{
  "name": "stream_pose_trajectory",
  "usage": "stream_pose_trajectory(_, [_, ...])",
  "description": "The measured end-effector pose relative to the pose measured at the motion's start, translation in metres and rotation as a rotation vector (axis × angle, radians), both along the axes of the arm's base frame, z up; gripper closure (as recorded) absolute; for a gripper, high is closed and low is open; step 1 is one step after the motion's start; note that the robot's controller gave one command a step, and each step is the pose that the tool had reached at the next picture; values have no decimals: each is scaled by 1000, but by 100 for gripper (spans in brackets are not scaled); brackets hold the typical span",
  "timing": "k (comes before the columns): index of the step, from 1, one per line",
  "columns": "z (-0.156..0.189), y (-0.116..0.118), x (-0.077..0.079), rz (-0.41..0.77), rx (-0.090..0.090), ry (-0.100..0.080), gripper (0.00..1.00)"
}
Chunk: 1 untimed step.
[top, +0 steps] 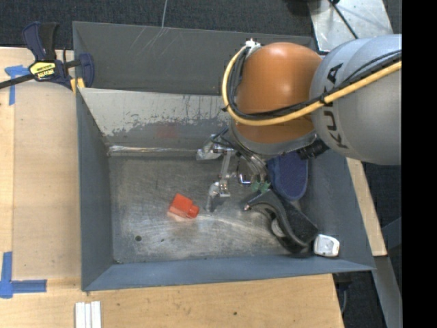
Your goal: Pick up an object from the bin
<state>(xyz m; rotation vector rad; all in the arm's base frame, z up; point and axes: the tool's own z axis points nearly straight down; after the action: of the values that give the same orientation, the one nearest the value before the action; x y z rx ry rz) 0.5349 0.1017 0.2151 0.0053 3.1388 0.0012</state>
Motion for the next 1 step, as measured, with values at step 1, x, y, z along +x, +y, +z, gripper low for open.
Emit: stream_pose_trajectory(1, [-142, 46, -34, 164, -1, -7, 0])
